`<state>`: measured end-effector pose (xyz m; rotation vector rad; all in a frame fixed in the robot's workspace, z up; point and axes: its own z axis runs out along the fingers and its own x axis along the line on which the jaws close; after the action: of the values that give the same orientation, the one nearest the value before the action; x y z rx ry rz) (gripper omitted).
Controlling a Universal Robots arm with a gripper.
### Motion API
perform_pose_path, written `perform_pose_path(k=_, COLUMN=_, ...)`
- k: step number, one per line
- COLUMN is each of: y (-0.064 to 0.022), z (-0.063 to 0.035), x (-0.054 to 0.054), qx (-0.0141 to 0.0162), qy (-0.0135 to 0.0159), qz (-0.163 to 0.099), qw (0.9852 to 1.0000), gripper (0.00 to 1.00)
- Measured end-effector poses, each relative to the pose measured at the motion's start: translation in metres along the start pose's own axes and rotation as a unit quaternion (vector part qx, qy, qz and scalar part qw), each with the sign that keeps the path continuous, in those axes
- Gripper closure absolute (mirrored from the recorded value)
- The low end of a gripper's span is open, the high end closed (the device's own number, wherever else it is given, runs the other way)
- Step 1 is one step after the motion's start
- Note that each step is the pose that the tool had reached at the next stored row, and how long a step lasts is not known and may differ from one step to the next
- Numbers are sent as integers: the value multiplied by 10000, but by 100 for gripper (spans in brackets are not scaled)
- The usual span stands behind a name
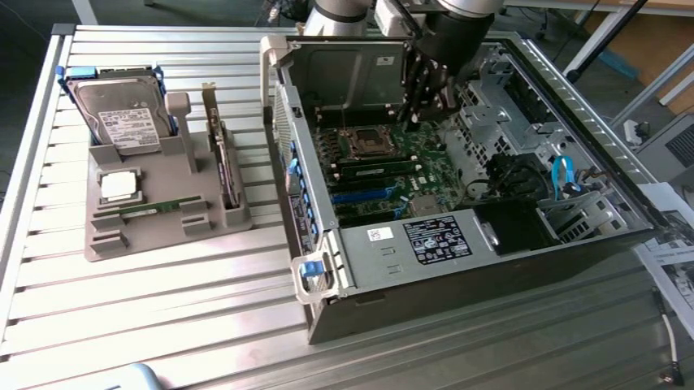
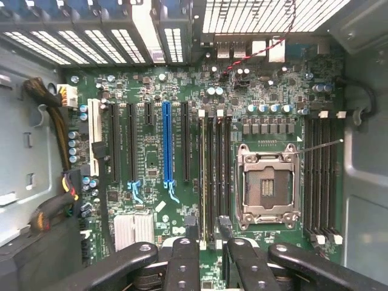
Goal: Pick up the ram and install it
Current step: 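Insert the ram into the slot, then press down the ram until it locks into place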
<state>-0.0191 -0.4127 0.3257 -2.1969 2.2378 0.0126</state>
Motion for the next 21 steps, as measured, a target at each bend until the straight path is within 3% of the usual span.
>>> perform_pose_path(k=5, y=0, z=-89, x=-1, qx=0, qy=12, qz=0, qw=10000, gripper=75)
perform_pose_path(k=18, y=0, z=-90, x=-1, qx=0, qy=12, qz=0, qw=10000, gripper=75)
perform_pose_path(k=21, y=0, z=-90, x=-1, qx=0, qy=12, qz=0, qw=10000, gripper=83)
